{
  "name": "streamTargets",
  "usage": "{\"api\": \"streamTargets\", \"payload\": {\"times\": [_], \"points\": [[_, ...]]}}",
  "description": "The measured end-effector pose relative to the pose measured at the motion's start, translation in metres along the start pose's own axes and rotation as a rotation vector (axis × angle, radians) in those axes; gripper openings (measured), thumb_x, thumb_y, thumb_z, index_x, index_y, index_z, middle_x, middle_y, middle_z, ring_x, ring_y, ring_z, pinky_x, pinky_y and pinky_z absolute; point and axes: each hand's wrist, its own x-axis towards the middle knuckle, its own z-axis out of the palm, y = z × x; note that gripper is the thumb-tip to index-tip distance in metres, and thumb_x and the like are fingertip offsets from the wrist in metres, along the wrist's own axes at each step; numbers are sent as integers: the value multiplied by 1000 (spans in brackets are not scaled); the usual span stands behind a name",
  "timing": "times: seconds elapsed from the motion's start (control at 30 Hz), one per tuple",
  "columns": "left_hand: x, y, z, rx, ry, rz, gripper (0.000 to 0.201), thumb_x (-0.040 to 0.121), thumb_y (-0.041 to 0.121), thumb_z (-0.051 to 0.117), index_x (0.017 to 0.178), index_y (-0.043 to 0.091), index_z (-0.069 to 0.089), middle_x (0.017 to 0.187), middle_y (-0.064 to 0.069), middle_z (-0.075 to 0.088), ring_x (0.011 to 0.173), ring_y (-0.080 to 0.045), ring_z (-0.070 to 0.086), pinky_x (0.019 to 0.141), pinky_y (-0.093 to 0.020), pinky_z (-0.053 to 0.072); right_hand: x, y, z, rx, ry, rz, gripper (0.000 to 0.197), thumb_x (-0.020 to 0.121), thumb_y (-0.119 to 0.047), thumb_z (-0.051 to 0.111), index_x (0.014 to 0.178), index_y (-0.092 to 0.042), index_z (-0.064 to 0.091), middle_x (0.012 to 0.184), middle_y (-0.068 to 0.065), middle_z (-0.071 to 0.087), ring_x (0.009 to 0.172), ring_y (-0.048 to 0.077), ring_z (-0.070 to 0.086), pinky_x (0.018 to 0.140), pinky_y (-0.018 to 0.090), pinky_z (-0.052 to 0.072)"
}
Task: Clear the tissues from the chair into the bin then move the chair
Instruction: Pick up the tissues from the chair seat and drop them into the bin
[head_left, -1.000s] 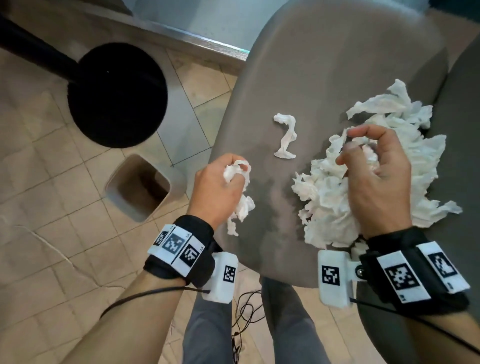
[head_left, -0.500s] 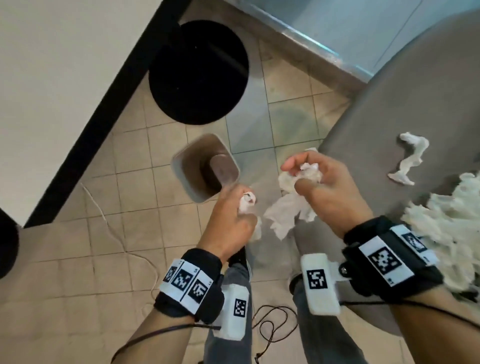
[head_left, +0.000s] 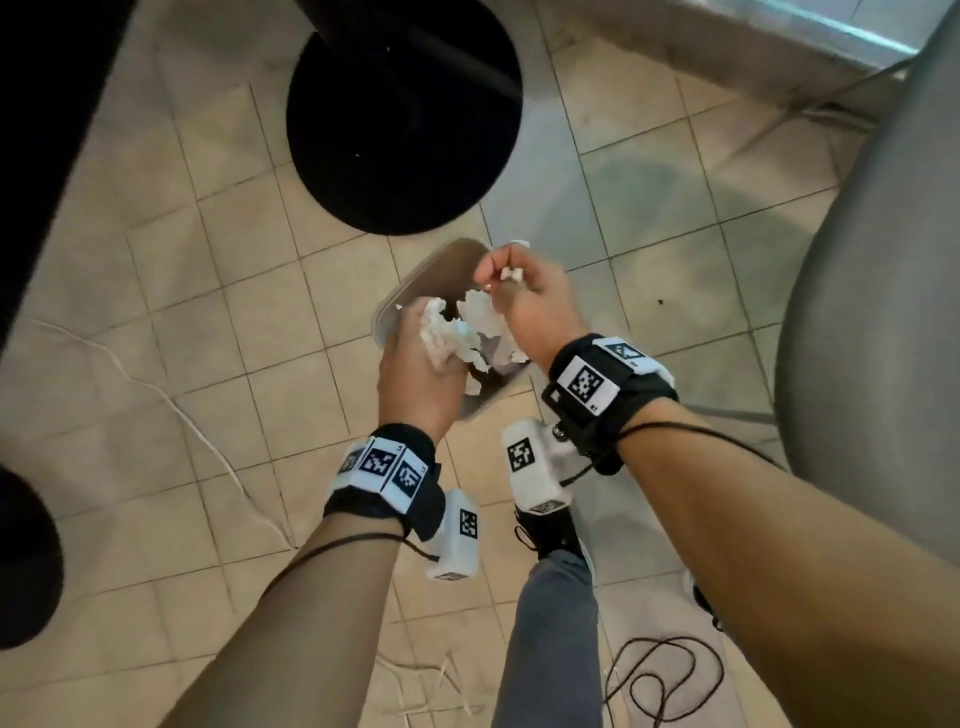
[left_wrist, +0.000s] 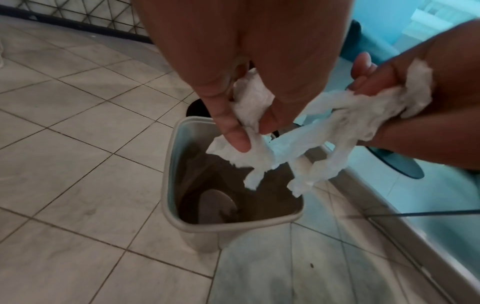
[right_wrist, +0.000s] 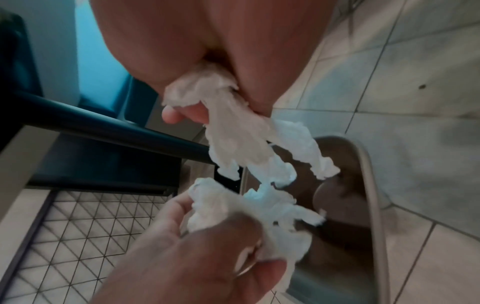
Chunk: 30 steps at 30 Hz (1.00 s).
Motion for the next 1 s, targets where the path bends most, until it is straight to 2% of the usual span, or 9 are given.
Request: {"api": "streamTargets", "payload": {"times": [0.13,0.2,0.27,0.37,0.53,0.67,0.73,0.8,1.0], "points": [[24,-26,27,42,3,-19,63,86,17,66,137,39,37,131,-1,56,109,-23,61,93,-43,54,23,31,12,122,-40,128,30,73,0,46,80,-27,57,74,-3,51,66,16,48,62,28,44],[34,-37,38,77,-56,-70,63,87,28,65,140,42,33,137,-4,52,113,-28,59,94,-48,52,30,47,11,144,-129,220,38,76,3,46,96,-26,60,97,0,55,85,16,53,71,24,46],[40,-47,46,111,-132,-125,69,85,35,66,143,43,30,147,-4,43,121,-29,53,100,-49,47,35,63,6,42,-239,293,53,77,-7,52,122,-34,56,129,3,49,111,21,50,86,31,44],[38,-58,49,166,-194,-133,76,82,28,72,145,42,32,153,1,39,131,-26,48,109,-45,41,31,74,-6,-126,-277,337,66,86,-14,54,145,-39,38,153,3,36,133,22,42,108,40,38],[8,-46,36,126,-178,-116,64,85,17,64,143,34,44,145,4,50,118,-18,58,102,-35,45,-7,61,-31,61,-226,317,47,96,-6,50,138,-26,46,135,1,56,115,14,56,101,25,48],[-38,-8,17,41,-201,-72,51,91,19,63,138,34,49,141,8,51,99,-2,59,85,-18,43,-68,30,-58,32,-196,297,39,98,-10,50,134,-25,53,131,-4,57,111,5,56,103,29,43],[-67,21,9,0,-215,-19,45,93,19,62,134,35,52,136,11,53,97,5,58,78,-9,42,-102,9,-77,56,-178,298,37,97,-7,49,127,-29,56,130,-2,60,118,13,57,107,36,43],[-95,55,3,-22,-237,44,41,93,17,62,129,36,55,130,15,53,93,13,57,72,-4,42,-138,-14,-99,100,-138,307,37,96,-5,49,125,-26,58,126,-2,64,119,15,59,105,31,45],[-157,175,21,-43,-358,322,37,92,12,64,119,37,60,115,22,53,99,1,58,73,-3,44,-233,-72,-193,103,185,187,28,93,-15,56,113,-31,68,109,-12,72,103,3,66,94,24,51]]}}
